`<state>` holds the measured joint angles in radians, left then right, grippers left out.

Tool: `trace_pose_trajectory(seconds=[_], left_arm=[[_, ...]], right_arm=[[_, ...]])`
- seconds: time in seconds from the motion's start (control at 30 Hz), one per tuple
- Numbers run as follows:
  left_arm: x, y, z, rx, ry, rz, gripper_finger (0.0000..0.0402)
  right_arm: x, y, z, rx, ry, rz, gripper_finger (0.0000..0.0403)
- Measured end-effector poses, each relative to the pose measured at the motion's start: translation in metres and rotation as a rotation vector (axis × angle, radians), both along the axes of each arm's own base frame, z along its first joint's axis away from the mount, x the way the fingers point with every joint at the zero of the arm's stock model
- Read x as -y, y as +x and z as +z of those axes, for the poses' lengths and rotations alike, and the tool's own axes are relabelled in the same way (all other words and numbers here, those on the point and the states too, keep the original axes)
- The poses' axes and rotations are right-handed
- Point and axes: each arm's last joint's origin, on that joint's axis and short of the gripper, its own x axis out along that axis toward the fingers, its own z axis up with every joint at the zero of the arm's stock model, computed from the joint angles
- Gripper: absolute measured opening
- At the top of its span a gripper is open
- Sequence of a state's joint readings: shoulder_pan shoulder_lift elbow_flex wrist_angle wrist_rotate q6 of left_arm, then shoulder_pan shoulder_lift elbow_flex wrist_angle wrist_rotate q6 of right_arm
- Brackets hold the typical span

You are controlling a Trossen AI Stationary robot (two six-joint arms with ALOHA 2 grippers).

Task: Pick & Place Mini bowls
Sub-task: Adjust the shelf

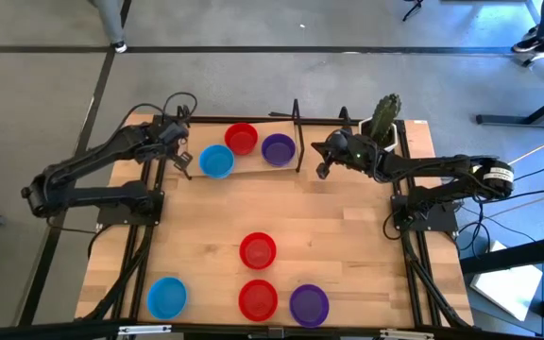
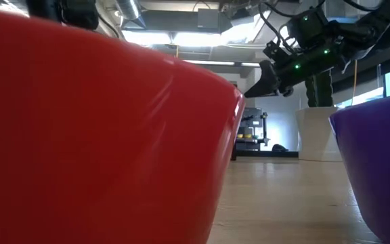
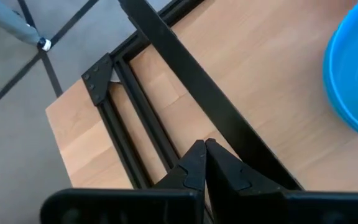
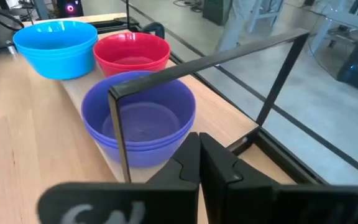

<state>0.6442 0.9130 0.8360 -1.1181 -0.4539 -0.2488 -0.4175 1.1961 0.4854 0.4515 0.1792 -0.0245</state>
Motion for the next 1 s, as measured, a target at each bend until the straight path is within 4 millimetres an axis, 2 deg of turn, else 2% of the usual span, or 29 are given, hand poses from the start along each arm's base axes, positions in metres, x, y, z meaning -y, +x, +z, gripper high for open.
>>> trace_pose_trajectory(seconds=[0.57,0.77,1.0], left_arm=[[-0.029,0.033,-0.019,-0.034,-0.005,-0.044,0.0001],[-0.039,0.037,-0.022,0.009,-0.019,-0.056,0.0002],[-0.041,0.035,-0.023,0.005,-0.023,-0.057,0.0002]], right_arm=[[0.004,-0.002,-0.001,-0.041,-0.037,0.030,0.0003],[0.004,-0.004,-0.006,-0.074,0.005,0.032,0.0003],[0.002,-0.004,-0.010,-0.103,0.051,0.032,0.0003]])
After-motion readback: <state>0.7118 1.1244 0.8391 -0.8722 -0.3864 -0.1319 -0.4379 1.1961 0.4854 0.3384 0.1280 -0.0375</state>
